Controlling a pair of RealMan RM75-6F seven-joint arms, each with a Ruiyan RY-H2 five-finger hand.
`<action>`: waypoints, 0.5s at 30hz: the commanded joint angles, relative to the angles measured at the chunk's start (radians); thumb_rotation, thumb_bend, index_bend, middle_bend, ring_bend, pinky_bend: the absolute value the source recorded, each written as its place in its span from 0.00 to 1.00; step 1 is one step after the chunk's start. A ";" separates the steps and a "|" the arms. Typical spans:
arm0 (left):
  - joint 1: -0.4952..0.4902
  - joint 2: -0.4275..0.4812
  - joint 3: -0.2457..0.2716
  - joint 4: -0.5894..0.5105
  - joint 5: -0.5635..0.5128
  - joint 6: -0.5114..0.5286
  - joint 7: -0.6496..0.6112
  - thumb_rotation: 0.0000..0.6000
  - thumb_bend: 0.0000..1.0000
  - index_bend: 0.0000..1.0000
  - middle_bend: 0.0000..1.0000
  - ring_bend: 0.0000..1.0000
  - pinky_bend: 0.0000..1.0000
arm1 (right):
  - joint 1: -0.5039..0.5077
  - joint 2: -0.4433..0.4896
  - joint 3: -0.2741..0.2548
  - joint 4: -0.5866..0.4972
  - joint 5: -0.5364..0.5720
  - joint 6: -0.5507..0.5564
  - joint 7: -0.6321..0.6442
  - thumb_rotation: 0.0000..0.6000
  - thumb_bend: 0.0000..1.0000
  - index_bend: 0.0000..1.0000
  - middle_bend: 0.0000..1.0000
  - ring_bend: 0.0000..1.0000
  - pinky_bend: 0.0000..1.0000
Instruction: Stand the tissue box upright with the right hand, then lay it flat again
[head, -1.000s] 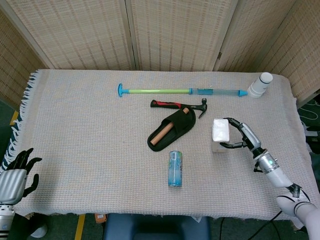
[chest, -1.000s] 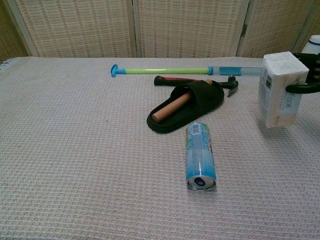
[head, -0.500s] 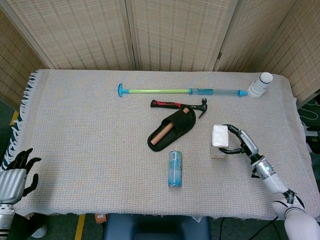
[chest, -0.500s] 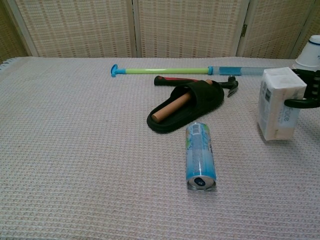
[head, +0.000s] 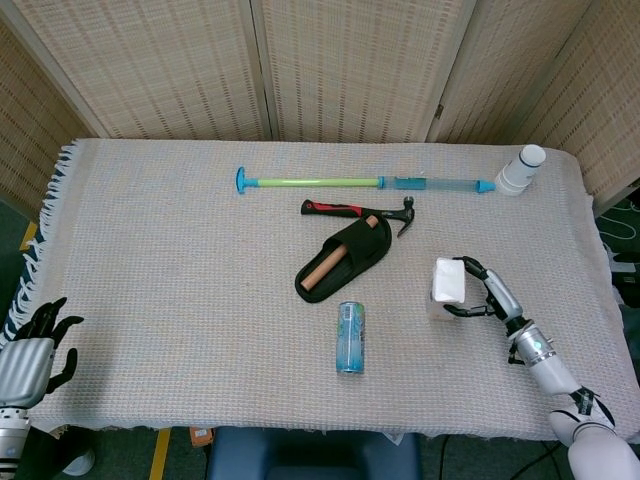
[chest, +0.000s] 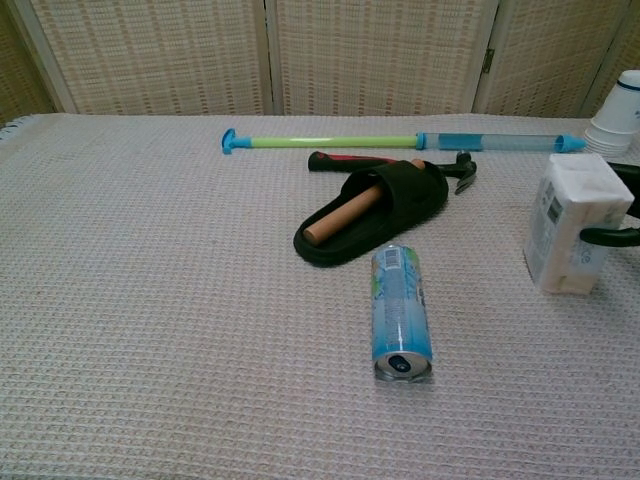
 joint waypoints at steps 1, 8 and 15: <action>0.000 0.000 0.001 -0.001 0.000 0.000 0.000 1.00 0.53 0.25 0.00 0.00 0.20 | -0.007 0.007 0.000 -0.008 0.006 0.000 -0.010 1.00 0.18 0.37 0.37 0.30 0.00; -0.001 -0.002 0.005 -0.002 0.013 0.003 0.004 1.00 0.53 0.25 0.00 0.00 0.20 | -0.008 0.029 0.001 -0.042 0.010 0.022 -0.030 1.00 0.18 0.04 0.25 0.21 0.00; 0.002 -0.001 0.004 -0.004 0.015 0.011 0.004 1.00 0.53 0.25 0.00 0.00 0.20 | 0.009 0.065 -0.020 -0.082 -0.009 0.026 -0.031 1.00 0.18 0.00 0.13 0.13 0.00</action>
